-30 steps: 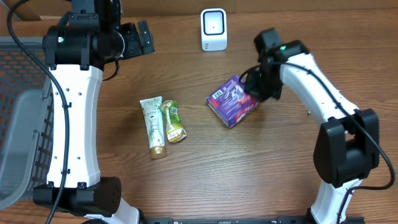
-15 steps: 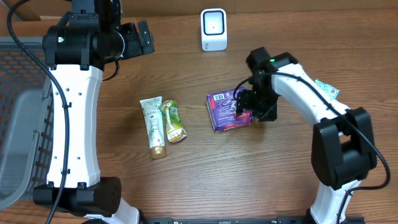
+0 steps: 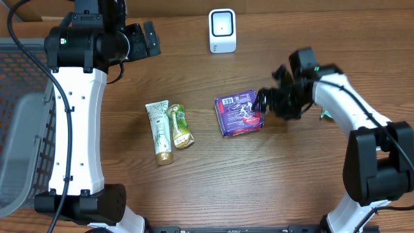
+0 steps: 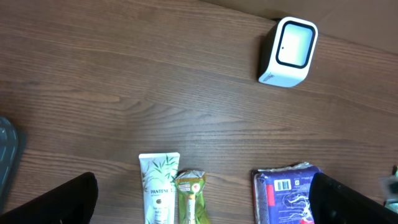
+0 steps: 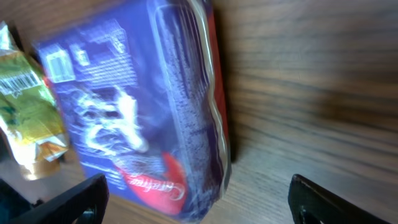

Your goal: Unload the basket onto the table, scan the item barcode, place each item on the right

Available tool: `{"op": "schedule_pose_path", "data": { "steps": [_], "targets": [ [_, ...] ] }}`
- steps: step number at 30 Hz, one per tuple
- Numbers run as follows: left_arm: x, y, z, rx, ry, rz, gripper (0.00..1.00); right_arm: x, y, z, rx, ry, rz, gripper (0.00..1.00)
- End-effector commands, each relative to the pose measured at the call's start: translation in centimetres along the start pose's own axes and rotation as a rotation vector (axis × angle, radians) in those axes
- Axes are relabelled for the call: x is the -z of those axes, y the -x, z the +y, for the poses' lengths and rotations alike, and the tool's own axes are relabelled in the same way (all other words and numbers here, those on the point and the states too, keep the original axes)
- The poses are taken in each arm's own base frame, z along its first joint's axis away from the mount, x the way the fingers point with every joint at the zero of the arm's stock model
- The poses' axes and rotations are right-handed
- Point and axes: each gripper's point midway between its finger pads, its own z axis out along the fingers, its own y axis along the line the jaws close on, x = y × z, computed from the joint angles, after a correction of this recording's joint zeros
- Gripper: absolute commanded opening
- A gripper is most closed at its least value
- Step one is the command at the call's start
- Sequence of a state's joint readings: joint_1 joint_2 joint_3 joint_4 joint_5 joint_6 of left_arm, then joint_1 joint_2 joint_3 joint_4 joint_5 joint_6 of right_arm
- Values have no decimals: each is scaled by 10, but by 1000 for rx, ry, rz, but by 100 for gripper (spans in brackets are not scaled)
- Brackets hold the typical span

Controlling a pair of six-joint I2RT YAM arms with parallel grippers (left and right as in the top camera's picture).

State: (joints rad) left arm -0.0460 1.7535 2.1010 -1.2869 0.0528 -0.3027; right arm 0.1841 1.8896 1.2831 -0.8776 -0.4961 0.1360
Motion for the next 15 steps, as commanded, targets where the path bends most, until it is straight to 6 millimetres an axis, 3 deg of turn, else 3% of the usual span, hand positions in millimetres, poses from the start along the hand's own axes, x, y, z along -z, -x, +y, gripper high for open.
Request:
{"op": "schedule_pose_path", "data": {
  "steps": [1, 11, 15],
  "targets": [
    [2, 1, -5, -25, -14, -4, 100, -16, -15, 7, 39, 106, 17, 95],
    [2, 1, -5, -25, -13, -4, 100, -45, -17, 5, 33, 226, -62, 98],
    [2, 1, -5, -25, -13, -5, 100, -52, -14, 4, 21, 242, -71, 90]
  ]
}}
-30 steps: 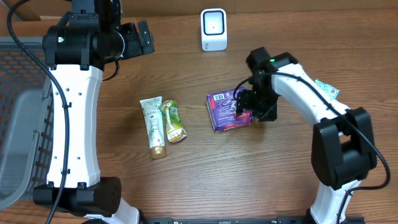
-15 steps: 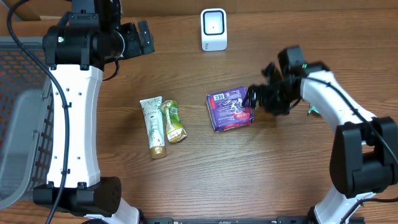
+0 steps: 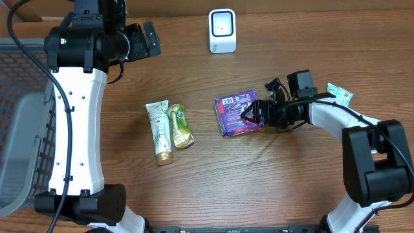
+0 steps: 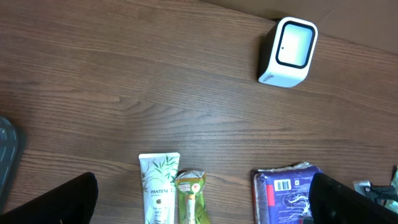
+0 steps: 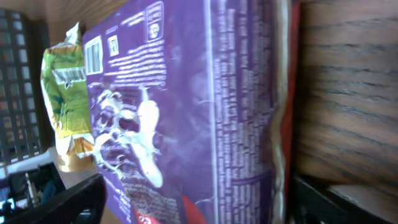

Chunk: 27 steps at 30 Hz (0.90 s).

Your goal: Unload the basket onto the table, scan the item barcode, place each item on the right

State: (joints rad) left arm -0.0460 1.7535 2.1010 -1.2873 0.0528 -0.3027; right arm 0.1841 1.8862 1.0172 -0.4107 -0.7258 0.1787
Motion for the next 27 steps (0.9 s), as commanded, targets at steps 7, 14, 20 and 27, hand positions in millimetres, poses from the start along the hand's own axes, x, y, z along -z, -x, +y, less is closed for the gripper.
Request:
{"op": "schedule_pose_path", "data": {
  "steps": [7, 14, 20, 27],
  "targets": [
    [2, 1, -5, -25, -14, -5, 100, -14, -12, -16, -62, -13, 29, 40],
    [2, 1, -5, -25, -14, -5, 99, -9, -6, -15, -148, -11, 14, 4],
    [2, 1, -5, -25, -14, -5, 100, 21, 16, 17, -94, 12, -53, 4],
    [2, 1, -5, -25, -13, -5, 100, 80, 48, 67, 44, -51, -203, 4]
  ]
}}
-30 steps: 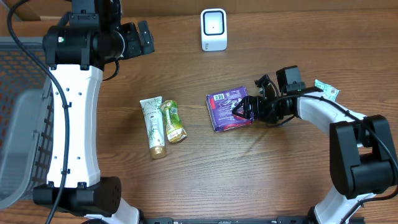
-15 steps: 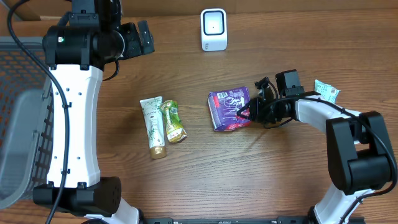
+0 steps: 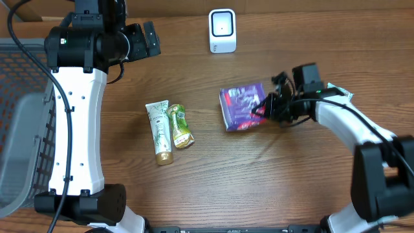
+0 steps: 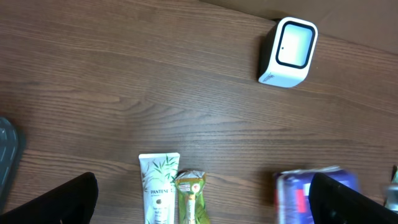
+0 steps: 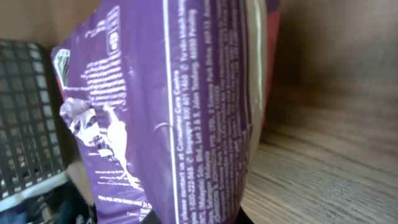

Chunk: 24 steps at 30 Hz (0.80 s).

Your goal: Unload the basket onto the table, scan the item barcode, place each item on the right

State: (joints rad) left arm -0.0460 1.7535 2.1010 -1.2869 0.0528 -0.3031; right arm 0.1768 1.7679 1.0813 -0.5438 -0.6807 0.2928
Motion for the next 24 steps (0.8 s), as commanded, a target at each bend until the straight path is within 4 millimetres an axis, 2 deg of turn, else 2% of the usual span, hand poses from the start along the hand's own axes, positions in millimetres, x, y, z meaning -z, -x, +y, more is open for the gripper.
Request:
{"op": "schedule_pose_path", "data": {
  "steps": [1, 6, 14, 24],
  "targets": [
    [2, 1, -5, -25, -14, -5, 99, 49, 34, 47, 141, -21, -170, 4],
    [2, 1, -5, -25, -14, -4, 100, 75, 37, 75, 254, -90, -276, 4],
    [2, 1, -5, -25, -13, -5, 100, 94, 30, 110, 374, -211, -414, 4],
    [2, 1, -5, -25, -14, -4, 100, 99, 28, 117, 380, -264, -468, 4]
  ]
}}
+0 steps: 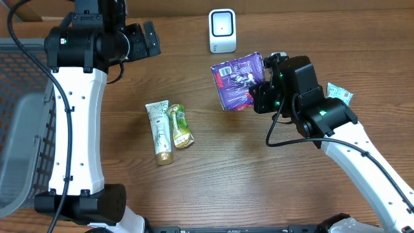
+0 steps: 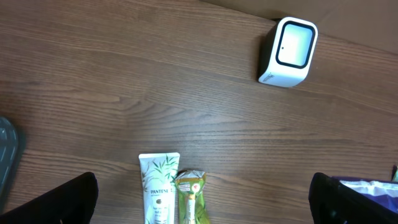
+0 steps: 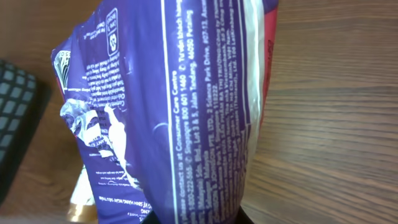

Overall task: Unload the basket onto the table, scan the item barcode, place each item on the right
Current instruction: 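Carry the purple box up to the white scanner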

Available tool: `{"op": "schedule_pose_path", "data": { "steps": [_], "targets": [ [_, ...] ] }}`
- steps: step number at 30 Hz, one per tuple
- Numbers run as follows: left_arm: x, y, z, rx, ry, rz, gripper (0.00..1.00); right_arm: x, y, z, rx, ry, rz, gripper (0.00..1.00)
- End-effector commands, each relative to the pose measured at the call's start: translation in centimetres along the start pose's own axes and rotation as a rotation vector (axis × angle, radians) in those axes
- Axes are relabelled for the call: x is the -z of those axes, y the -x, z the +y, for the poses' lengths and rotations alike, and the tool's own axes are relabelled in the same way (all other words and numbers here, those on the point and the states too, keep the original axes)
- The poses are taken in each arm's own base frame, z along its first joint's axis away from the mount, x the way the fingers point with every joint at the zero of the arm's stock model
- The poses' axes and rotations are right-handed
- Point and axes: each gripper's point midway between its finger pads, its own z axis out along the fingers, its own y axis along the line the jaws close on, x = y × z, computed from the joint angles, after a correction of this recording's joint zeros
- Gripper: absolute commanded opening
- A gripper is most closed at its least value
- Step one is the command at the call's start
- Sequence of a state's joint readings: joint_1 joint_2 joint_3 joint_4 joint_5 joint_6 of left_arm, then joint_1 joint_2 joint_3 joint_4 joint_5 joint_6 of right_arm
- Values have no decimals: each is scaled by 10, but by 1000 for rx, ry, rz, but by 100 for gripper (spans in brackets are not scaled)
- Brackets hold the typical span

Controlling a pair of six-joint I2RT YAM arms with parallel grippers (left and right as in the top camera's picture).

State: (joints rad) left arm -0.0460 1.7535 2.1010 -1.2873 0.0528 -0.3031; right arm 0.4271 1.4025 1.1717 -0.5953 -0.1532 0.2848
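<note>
My right gripper (image 1: 259,90) is shut on a purple packet (image 1: 237,81) and holds it in the air, a little in front of the white barcode scanner (image 1: 222,30) at the back of the table. In the right wrist view the purple packet (image 3: 180,112) fills the frame and hides the fingertips. The scanner (image 2: 288,51) also shows in the left wrist view, and one corner of the purple packet (image 2: 373,190) at the lower right. My left gripper (image 2: 202,199) hangs high above the table, jaws wide apart and empty.
A white Pantene tube (image 1: 159,131) and a green sachet (image 1: 180,126) lie side by side left of centre. A small green-and-white packet (image 1: 339,94) lies at the right. A grey wire basket (image 1: 22,129) stands at the left edge.
My right gripper has lifted the purple packet higher and toward the back, closer to the scanner. The left arm has not moved.
The purple packet lay flat on the table with my right gripper open beside it. Then the gripper's jaws stood around its right edge. Then the packet was gripped and tilted up off the wood, and now it hangs near the scanner.
</note>
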Motion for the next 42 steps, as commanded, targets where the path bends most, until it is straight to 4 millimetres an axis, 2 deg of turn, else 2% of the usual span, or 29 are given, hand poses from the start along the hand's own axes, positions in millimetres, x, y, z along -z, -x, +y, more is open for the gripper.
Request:
{"op": "schedule_pose_path", "data": {
  "steps": [1, 7, 9, 12, 15, 20, 23, 27, 33, 37, 40, 42],
  "targets": [
    [2, 1, -5, -25, -13, -5, 100, 14, 20, 3, 6, -20, -78, 4],
    [2, 1, -5, -25, -14, -5, 100, 19, 36, -2, 9, -65, -138, 4],
    [2, 1, -5, -25, -13, -5, 100, 28, 51, -4, 8, -107, -170, 4],
    [2, 1, -5, -25, -14, -5, 100, 42, 83, -11, 31, -215, -221, 4],
    [2, 1, -5, -25, -13, -5, 99, 53, 124, -16, 95, -327, -278, 4],
    [2, 1, -5, -25, -14, -5, 100, 52, 184, -30, 213, -546, -385, 4],
    [2, 1, -5, -25, -14, -5, 99, 37, 203, -39, 305, -699, -435, 4],
    [2, 1, -5, -25, -14, -5, 99, -3, 208, -36, 487, -833, -415, 4],
    [2, 1, -5, -25, -13, -5, 100, -46, 222, -28, 739, -1143, -444, 4],
    [2, 1, -5, -25, -13, -5, 100, -85, 216, -25, 946, -1223, -373, 4],
    [2, 1, -5, -25, -14, -5, 100, -118, 199, -35, 1141, -1262, -212, 4],
    [2, 1, -5, -25, -13, -5, 100, -131, 191, -41, 1174, -1262, -174, 4]
  ]
}}
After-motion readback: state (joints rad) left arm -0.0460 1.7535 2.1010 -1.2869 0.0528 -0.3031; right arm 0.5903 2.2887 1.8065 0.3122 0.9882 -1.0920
